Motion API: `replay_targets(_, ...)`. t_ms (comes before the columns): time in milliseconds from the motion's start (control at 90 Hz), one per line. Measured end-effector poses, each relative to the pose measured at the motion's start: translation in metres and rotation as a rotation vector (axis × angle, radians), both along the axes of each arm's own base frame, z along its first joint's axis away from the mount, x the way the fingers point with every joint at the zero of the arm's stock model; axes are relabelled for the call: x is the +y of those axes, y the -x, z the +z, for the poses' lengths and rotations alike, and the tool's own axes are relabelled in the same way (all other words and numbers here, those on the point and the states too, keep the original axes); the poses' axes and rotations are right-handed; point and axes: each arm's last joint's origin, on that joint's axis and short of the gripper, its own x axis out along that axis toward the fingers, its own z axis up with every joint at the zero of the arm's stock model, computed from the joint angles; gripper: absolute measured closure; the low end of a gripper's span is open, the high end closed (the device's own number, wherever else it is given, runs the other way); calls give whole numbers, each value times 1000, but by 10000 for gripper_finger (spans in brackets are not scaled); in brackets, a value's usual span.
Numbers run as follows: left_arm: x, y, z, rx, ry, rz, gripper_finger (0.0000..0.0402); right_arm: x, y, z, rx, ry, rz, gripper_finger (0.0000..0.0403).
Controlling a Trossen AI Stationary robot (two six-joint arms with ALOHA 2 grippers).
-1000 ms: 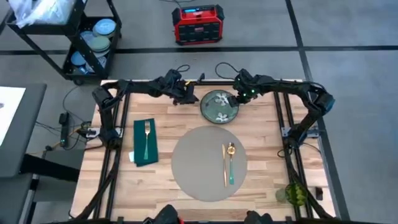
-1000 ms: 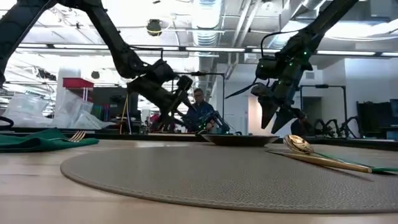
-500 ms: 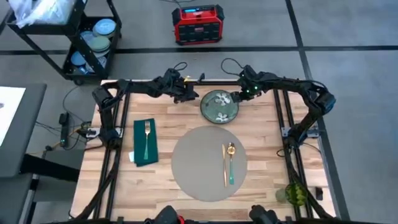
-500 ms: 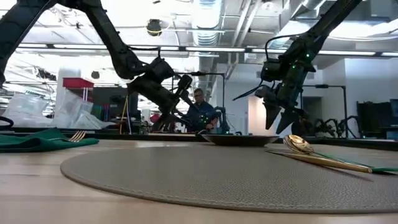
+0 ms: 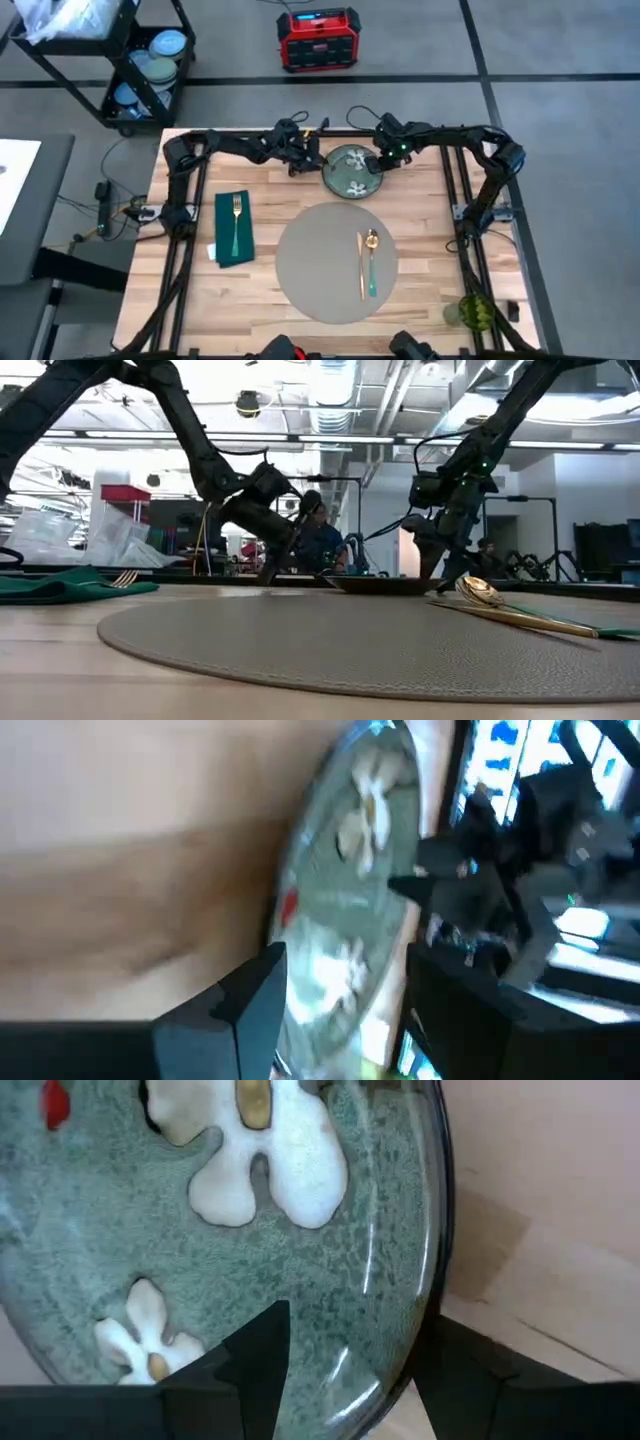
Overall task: Set table place
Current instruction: Put the green plate on the gray placemat
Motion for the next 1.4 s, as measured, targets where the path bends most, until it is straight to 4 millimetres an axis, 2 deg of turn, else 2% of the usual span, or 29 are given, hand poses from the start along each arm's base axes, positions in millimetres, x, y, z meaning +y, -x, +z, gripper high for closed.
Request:
replay_targets(222,-3,-3,-1,37,9,4,214,1,-6,1,-35,21,16,231)
replay_targets(367,-5,-1,-3,42,-33,-94,220,5,-9,1,-31,15,35,243)
replay_targets(500,-3,-2,-1,46,-18,-90,227,7,-10,1,-36,14,48,245)
replay_targets(589,5,-1,7,24,-52,-81,228,7,-10,1,-38,14,56,245)
replay_targets(678,13,2,28,7,-110,-72,229,7,-10,1,-42,15,69,245)
replay_targets(722,17,7,38,55,-140,-63,230,7,-10,1,-42,16,72,245)
replay_targets(767,15,16,40,176,-139,-60,232,7,-10,1,-43,16,72,245)
replay_targets(844,9,29,28,398,-138,-102,235,7,-10,1,-44,18,72,245)
replay_targets(889,5,32,20,462,-129,-119,235,6,-11,2,-47,22,73,245)
replay_targets(1000,4,18,19,389,-167,-101,236,6,-11,2,-51,25,74,245)
replay_targets(1189,1,-6,0,272,-101,-81,236,7,-11,2,-49,17,78,245)
replay_targets(1300,-6,-17,2,293,-114,-105,236,6,-11,2,-55,23,78,245)
replay_targets(1400,-7,-18,2,302,-116,-114,236,8,-12,2,-63,17,86,253)
